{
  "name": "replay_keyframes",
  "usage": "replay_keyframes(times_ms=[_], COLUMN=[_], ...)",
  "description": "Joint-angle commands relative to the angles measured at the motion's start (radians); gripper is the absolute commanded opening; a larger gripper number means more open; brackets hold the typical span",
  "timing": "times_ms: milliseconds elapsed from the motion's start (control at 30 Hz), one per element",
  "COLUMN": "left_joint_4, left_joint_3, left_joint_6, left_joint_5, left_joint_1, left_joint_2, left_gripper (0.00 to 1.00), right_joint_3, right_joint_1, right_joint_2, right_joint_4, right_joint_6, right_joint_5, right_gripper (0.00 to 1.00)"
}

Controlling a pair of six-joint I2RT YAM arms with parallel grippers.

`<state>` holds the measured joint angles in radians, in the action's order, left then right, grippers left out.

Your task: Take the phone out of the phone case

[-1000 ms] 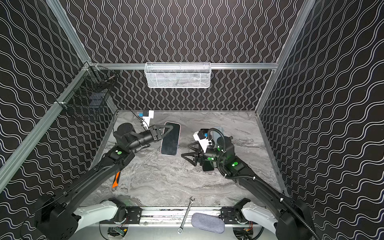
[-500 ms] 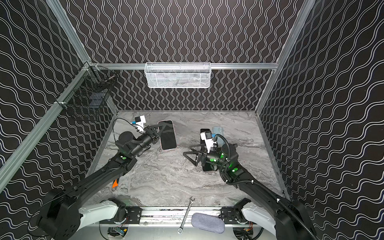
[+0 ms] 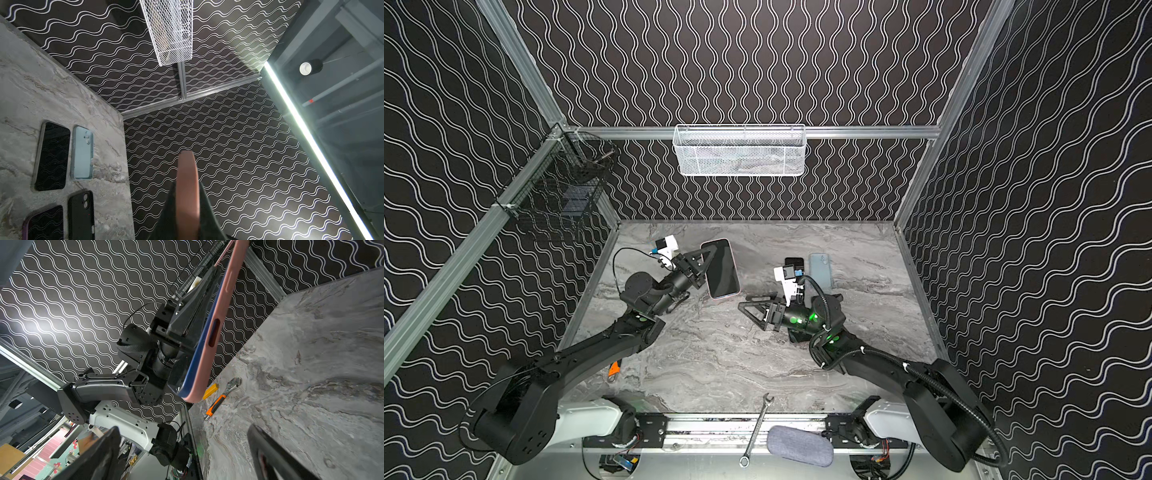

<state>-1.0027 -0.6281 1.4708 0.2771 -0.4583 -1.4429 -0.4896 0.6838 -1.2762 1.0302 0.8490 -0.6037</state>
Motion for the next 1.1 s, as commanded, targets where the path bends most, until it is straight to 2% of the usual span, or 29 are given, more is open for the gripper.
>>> replay_keyframes(times_ms=[0, 67, 167, 333, 600, 1067], left_joint_4=[-0.086, -0.089, -0.096, -0.098, -0.106, -0.115], left_joint_3=[-0.005, -0.007, -0.010, -0.006, -0.004, -0.016], left_joint_6=[0.027, 0.036, 0.039, 0.037, 0.043, 0.059], left_joint_5=[-0.012, -0.010, -0.006, -0.006, -0.008, -0.005], left_joint_1=[-0.005, -0.008, -0.015, -0.019, -0.027, -0.036], left_joint_2=[-0.004, -0.012, -0.017, -0.019, -0.016, -0.013], left_gripper=[0.00, 0.00, 0.00, 0.00, 0.00, 0.00], right_joint_3=[-0.015, -0.024, -0.026, -0.035, -0.061, -0.032], right_joint_1=[0.031, 0.043, 0.059, 0.062, 0.062, 0.062], right_joint_2=[-0.042, -0.077, -0.133, -0.177, -0.193, -0.192], right_joint_4=[0.125, 0.157, 0.247, 0.311, 0.252, 0.278], right_joint_6=[0.017, 0.030, 0.061, 0.084, 0.065, 0.051], right_joint_5=[0.064, 0.065, 0.071, 0.081, 0.115, 0.134], right_gripper=[0.93, 0.86, 0.83, 0.81, 0.80, 0.79])
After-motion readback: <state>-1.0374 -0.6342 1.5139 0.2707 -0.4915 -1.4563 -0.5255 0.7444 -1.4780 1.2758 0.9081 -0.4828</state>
